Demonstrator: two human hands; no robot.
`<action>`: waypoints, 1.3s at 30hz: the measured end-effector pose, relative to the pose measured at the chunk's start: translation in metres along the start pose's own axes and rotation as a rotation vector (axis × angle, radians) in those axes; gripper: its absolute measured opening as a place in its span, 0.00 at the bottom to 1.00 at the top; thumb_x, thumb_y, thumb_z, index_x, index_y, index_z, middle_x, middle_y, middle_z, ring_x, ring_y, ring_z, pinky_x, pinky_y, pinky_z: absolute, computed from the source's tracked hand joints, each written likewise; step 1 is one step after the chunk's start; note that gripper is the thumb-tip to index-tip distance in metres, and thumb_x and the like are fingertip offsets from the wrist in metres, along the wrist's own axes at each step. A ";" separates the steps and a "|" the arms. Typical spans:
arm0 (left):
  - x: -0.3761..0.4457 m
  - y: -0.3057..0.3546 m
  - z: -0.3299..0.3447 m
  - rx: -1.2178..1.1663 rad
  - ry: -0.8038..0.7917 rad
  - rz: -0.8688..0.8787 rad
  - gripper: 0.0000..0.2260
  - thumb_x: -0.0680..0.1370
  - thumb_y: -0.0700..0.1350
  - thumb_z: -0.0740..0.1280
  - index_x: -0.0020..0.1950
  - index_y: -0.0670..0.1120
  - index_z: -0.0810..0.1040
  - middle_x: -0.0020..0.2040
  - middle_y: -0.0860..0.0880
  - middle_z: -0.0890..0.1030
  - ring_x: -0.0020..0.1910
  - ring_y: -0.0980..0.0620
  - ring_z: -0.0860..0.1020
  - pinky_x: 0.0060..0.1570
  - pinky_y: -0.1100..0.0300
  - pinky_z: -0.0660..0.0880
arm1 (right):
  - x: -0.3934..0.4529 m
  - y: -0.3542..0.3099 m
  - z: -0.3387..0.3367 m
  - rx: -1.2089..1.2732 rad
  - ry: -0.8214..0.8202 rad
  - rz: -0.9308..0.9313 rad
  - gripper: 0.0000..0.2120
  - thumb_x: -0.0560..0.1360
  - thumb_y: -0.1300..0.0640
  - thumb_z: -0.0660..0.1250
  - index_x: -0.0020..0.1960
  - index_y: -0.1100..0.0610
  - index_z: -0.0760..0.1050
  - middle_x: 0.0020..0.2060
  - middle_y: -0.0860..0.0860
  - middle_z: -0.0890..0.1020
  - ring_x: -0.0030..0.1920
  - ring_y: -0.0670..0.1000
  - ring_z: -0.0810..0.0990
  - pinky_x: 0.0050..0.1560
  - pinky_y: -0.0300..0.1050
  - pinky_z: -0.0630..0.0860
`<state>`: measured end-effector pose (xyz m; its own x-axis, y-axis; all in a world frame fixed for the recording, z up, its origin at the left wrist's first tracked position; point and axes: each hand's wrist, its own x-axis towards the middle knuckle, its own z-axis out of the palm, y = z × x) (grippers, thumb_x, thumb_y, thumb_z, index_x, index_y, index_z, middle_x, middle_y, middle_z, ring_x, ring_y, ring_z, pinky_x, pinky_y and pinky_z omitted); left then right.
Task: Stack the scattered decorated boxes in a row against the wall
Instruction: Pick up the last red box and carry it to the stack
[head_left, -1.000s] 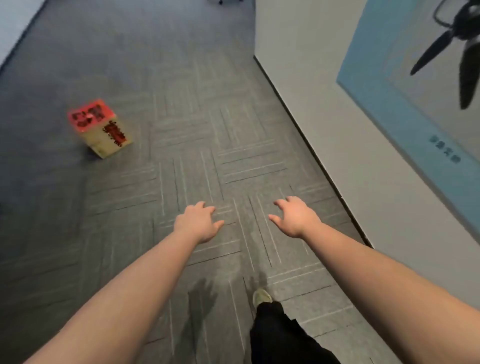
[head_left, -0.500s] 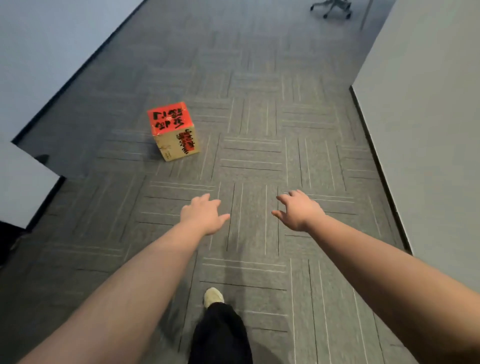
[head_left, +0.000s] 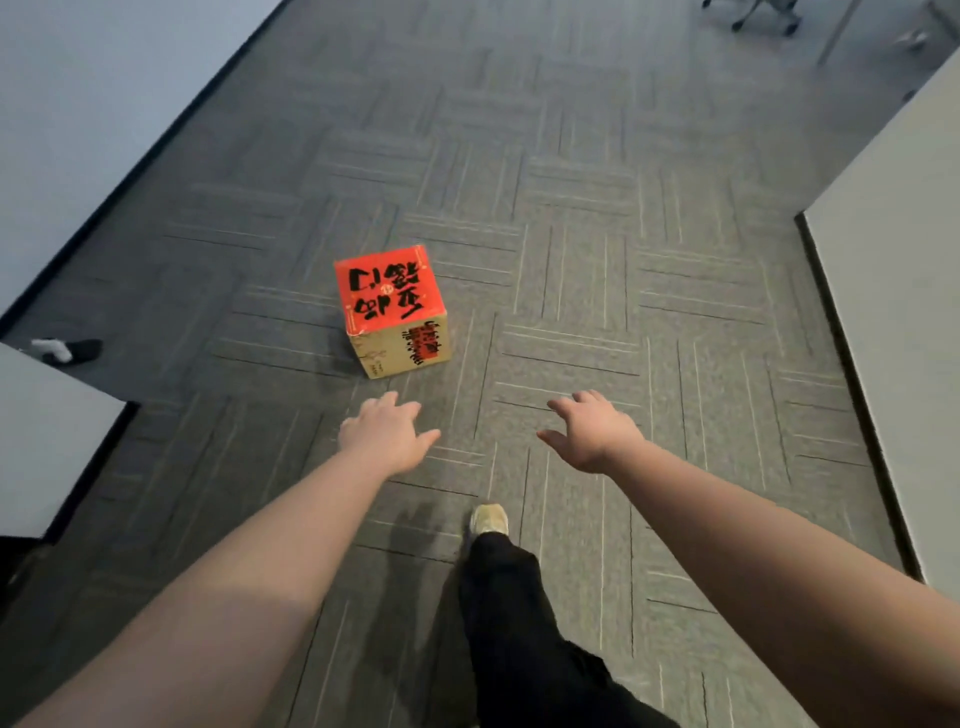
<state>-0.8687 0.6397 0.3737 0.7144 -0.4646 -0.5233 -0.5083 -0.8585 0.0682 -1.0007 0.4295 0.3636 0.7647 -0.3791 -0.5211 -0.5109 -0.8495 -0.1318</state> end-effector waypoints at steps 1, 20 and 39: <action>0.023 -0.008 -0.008 -0.006 -0.003 -0.009 0.27 0.79 0.63 0.54 0.75 0.54 0.61 0.76 0.48 0.58 0.73 0.45 0.59 0.67 0.46 0.64 | 0.029 -0.007 -0.007 -0.005 -0.011 -0.009 0.27 0.79 0.39 0.56 0.74 0.50 0.61 0.70 0.55 0.66 0.72 0.57 0.61 0.67 0.59 0.66; 0.437 -0.161 -0.109 -0.114 -0.020 -0.191 0.31 0.77 0.65 0.55 0.77 0.56 0.52 0.78 0.47 0.48 0.76 0.42 0.49 0.72 0.43 0.55 | 0.460 -0.150 -0.105 0.009 -0.184 -0.004 0.28 0.79 0.38 0.56 0.76 0.41 0.53 0.77 0.55 0.53 0.77 0.58 0.51 0.70 0.61 0.60; 0.725 -0.271 0.051 -0.148 -0.196 -0.196 0.40 0.73 0.72 0.54 0.75 0.60 0.34 0.77 0.42 0.36 0.76 0.35 0.45 0.72 0.43 0.52 | 0.763 -0.211 0.054 0.113 -0.241 0.245 0.35 0.75 0.34 0.61 0.74 0.32 0.44 0.78 0.55 0.42 0.77 0.62 0.47 0.68 0.65 0.63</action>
<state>-0.2377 0.5467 -0.0673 0.6782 -0.2487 -0.6915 -0.2842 -0.9565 0.0653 -0.3301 0.3392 -0.0516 0.5065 -0.4575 -0.7308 -0.7179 -0.6933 -0.0635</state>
